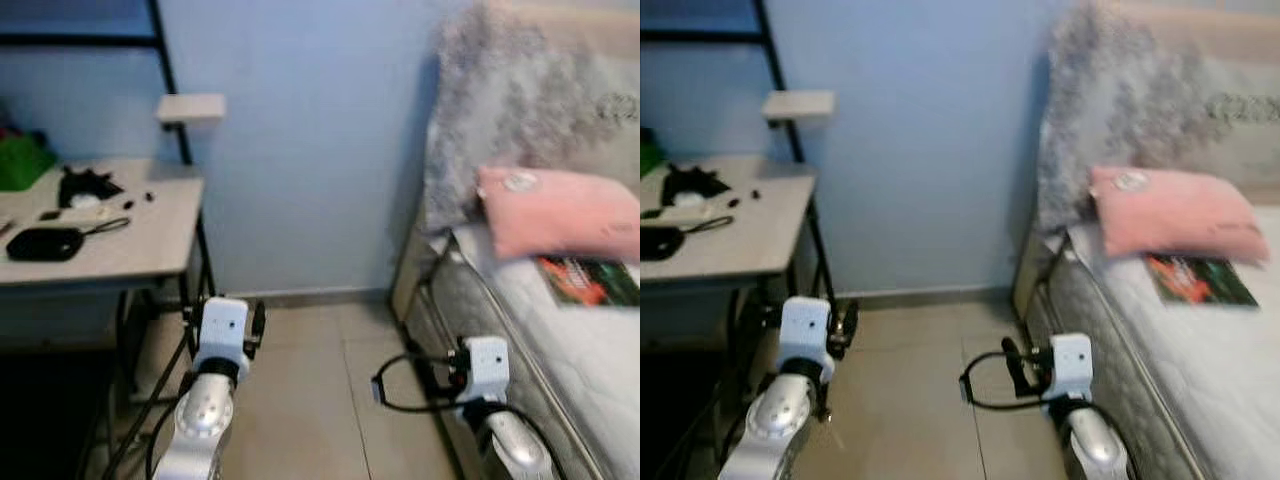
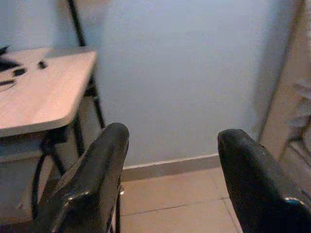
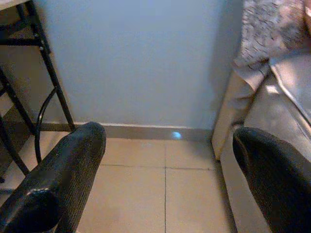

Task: Clean up the room

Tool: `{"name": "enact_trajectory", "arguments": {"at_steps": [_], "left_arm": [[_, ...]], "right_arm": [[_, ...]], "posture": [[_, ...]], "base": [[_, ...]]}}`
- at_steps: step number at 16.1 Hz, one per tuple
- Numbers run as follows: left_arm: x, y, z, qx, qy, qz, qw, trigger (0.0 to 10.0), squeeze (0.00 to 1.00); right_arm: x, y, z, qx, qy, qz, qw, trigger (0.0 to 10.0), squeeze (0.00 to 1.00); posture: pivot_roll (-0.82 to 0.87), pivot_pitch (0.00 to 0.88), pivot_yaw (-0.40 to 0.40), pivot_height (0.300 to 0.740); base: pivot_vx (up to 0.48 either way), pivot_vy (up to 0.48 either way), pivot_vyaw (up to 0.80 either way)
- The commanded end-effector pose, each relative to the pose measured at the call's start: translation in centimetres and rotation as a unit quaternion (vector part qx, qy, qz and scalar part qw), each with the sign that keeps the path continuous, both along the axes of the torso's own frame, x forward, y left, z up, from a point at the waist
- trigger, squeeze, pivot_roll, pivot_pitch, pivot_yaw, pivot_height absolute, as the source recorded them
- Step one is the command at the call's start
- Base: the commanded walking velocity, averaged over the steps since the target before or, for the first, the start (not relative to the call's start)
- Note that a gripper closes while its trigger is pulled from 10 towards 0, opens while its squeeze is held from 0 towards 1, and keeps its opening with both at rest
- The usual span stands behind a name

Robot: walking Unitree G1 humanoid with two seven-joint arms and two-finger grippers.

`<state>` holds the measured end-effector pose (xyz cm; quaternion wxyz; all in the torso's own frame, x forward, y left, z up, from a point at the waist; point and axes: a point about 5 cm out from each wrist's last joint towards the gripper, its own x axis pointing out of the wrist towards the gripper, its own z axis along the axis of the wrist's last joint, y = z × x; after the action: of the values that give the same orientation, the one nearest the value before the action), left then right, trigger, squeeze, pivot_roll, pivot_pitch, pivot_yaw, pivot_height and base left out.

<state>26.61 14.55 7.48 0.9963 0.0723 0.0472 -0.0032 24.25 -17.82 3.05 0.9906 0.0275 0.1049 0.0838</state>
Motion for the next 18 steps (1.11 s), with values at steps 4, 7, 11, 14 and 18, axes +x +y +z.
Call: {"name": "enact_trajectory", "arguments": {"at_steps": [4, 7, 11, 14, 18], "left_arm": [[0.6, 0.2, 0.3, -0.009, 0.001, 0.013, 1.0, 10.0, 0.0], [0.9, 0.2, 0.6, -0.011, -0.004, 0.014, 1.0, 10.0, 0.0], [0.7, 0.2, 1.4, -0.019, -0.032, 0.017, 0.999, 10.0, 0.0], [0.8, 0.2, 1.6, -0.016, -0.033, 0.016, 0.999, 10.0, 0.0], [0.3, 0.7, 1.8, 0.006, -0.043, 0.007, 0.999, 10.0, 0.0]], "right_arm": [[0.4, -0.3, 0.5, -0.007, -0.012, 0.008, 1.0, 10.0, 0.16], [0.6, -0.2, 0.4, -0.005, -0.01, 0.008, 1.0, 10.0, 0.14], [0.5, 0.2, 1.2, 0.0, -0.035, 0.008, 0.999, 10.0, 0.05], [0.8, -0.4, 1.7, 0.0, -0.046, -0.009, 0.999, 10.0, 0.02], [-0.4, -1.4, 2.1, -0.011, -0.055, -0.036, 0.998, 10.0, 0.0]], "posture": [[0.08, 0.0, -0.021, 0.74], [0.08, 0.0, -0.018, 0.74], [0.08, 0.0, -0.018, 0.74], [0.08, 0.0, -0.018, 0.74], [0.09, 0.0, -0.029, 0.74]], "base": [[0.461, 0.0, 0.5], [0.461, 0.0, 0.51], [0.462, 0.0, 0.15], [0.465, 0.0, 0.0], [0.116, 0.0, 0.0]]}}
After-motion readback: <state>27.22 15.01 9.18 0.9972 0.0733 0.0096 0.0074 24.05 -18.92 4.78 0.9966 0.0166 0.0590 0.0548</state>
